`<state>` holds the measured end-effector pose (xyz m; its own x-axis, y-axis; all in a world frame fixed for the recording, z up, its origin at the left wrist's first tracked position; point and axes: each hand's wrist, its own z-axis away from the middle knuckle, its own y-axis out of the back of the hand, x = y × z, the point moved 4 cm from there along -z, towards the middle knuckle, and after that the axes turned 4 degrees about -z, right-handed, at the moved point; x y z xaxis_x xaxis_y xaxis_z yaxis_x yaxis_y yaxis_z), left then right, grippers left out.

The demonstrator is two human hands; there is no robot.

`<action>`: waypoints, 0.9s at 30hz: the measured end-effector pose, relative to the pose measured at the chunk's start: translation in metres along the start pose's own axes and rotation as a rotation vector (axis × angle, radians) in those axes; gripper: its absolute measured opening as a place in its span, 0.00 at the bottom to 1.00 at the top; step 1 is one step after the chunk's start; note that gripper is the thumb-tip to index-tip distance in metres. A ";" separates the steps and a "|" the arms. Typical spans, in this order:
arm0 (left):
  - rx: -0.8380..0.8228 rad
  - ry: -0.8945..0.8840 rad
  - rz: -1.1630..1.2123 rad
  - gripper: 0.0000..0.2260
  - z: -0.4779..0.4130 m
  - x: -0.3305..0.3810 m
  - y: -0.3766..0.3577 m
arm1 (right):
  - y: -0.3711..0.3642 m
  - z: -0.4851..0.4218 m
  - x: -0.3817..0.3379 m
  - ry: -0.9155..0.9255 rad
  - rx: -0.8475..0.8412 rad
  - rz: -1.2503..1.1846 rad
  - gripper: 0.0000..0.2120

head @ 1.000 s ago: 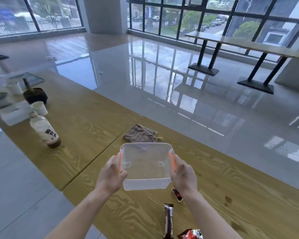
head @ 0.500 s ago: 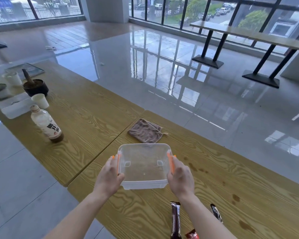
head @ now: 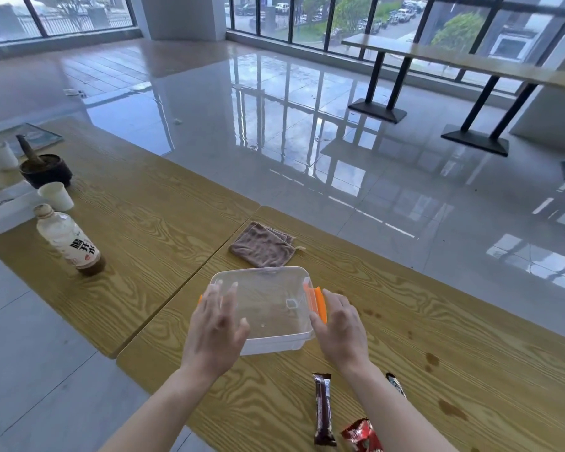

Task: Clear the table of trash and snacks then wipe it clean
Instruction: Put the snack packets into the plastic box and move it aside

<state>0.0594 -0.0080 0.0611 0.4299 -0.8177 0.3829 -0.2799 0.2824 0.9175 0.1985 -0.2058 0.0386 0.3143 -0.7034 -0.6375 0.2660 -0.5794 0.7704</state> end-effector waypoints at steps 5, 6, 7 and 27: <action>0.051 -0.254 0.069 0.28 0.023 0.066 -0.001 | 0.031 0.014 0.032 -0.029 0.040 -0.011 0.28; 0.041 -0.302 0.085 0.28 0.028 0.077 -0.004 | 0.038 0.018 0.040 -0.033 0.048 -0.010 0.27; 0.025 -0.344 0.099 0.28 0.034 0.088 -0.010 | 0.045 0.022 0.047 -0.039 0.055 -0.005 0.26; -0.599 0.015 -0.169 0.33 0.080 0.117 -0.157 | 0.055 0.092 0.183 -0.407 -0.280 0.274 0.31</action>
<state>0.0850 -0.1881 -0.0465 0.4397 -0.8696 0.2247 0.3210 0.3858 0.8650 0.1865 -0.4048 -0.0352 0.0436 -0.9469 -0.3185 0.4729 -0.2612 0.8415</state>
